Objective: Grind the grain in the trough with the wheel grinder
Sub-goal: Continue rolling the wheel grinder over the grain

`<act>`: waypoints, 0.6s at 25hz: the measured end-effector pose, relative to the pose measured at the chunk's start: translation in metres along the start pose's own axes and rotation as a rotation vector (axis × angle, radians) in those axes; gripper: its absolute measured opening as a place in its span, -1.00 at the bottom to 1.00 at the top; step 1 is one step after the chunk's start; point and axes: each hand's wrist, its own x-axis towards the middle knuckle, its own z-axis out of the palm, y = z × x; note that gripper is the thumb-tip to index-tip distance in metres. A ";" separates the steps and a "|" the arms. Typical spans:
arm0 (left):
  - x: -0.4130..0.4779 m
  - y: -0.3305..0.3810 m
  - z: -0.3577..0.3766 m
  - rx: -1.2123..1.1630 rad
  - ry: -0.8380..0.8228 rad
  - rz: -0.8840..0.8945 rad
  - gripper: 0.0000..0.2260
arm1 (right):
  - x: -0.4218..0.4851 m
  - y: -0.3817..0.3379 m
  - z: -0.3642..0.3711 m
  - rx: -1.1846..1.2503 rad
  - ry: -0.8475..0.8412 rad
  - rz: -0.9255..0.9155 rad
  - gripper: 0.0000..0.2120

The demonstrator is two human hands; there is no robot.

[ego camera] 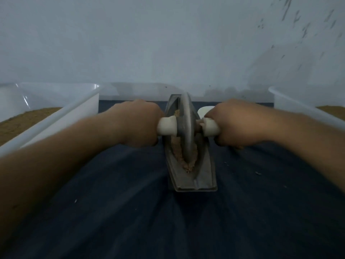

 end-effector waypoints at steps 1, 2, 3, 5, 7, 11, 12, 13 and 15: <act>0.000 0.000 0.000 0.017 0.022 0.022 -0.84 | -0.002 0.000 -0.003 0.020 -0.061 -0.019 -0.87; 0.004 0.002 0.003 0.070 0.083 0.017 -0.87 | 0.001 -0.001 -0.003 0.042 -0.073 -0.012 -0.86; 0.011 0.006 0.006 0.141 0.181 -0.024 -0.90 | 0.009 -0.002 0.000 0.053 -0.014 0.024 -0.87; 0.026 0.013 0.015 0.223 0.404 -0.129 -0.95 | 0.027 -0.008 0.012 -0.006 0.276 0.144 -0.89; 0.034 0.014 0.024 0.227 0.487 -0.192 -0.96 | 0.041 -0.016 0.025 -0.140 0.510 0.223 -0.89; 0.011 0.008 0.018 0.144 0.348 -0.107 -0.95 | 0.020 -0.012 0.023 -0.112 0.441 0.129 -0.85; 0.001 0.005 0.014 0.125 0.276 -0.066 -0.92 | 0.007 -0.008 0.019 -0.088 0.349 0.092 -0.82; -0.008 0.003 0.011 0.108 0.222 -0.026 -0.89 | -0.005 -0.005 0.014 -0.056 0.244 0.063 -0.81; -0.016 0.001 0.009 0.123 0.242 0.037 -0.89 | -0.015 0.000 0.006 0.039 0.087 0.023 -0.78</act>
